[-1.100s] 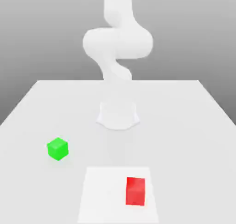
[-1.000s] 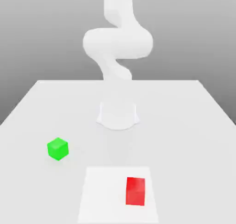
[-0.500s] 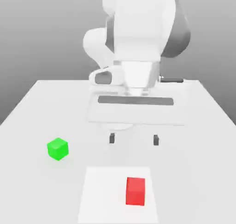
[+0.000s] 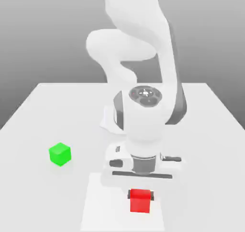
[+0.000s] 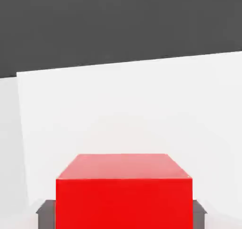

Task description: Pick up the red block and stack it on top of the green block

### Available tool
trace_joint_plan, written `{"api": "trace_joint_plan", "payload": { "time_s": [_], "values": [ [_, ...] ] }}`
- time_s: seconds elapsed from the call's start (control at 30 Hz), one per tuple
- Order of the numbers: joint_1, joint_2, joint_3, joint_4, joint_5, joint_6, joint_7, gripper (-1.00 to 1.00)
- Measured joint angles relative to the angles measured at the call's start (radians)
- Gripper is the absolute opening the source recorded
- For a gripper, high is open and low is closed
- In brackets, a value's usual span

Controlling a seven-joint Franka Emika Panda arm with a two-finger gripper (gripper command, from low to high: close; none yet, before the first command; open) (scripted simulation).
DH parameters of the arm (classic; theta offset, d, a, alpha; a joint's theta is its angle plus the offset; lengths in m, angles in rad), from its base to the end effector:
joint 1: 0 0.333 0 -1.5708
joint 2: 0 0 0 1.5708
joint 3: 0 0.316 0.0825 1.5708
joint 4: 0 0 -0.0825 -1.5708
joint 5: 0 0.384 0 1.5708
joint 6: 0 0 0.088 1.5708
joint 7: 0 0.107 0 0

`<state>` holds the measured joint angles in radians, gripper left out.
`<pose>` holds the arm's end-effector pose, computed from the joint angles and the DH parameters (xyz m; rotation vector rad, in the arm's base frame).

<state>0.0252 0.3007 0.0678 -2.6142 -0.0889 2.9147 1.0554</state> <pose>0.4244 0.0475 0.1481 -2.8425 1.3361 -0.0017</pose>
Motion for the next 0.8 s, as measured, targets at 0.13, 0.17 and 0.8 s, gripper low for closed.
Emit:
{"api": "trace_joint_plan", "payload": {
  "time_s": [0.13,0.17,0.8],
  "values": [
    [-0.014,-0.053,0.016,-0.008,0.014,-0.045,-0.010,-1.00],
    [-0.017,-0.087,0.023,-0.013,0.025,-0.073,-0.019,-1.00],
    [-0.618,-0.553,-0.258,-0.400,-0.027,-0.151,0.445,-1.00]
  ]
}}
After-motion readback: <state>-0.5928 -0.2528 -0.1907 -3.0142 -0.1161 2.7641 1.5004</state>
